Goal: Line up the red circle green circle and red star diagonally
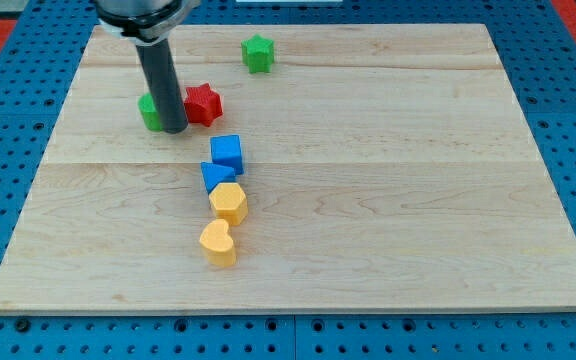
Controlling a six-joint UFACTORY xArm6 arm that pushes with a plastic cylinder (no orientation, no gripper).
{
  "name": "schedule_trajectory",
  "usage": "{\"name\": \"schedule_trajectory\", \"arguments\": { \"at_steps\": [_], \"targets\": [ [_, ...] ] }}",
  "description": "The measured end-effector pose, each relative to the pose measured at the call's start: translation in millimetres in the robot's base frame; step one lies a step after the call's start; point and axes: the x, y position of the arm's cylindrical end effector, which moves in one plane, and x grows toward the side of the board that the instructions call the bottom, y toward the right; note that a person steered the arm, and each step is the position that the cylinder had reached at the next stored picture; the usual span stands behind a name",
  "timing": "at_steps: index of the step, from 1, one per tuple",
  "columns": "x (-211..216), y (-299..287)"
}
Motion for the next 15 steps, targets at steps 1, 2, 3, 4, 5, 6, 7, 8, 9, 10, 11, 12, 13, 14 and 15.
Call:
{"name": "schedule_trajectory", "arguments": {
  "at_steps": [1,2,3,4,5,6,7,8,9,10,11,12,13,14,15],
  "targets": [
    [0,-26],
    [7,-26],
    [13,-41],
    [12,-79],
    [6,-91],
    [-16,-90],
    [-24,-49],
    [-24,-45],
    [14,-45],
    [37,13],
    [-2,78],
    [-21,130],
    [-45,108],
    [-52,98],
    [-69,93]
  ]
}}
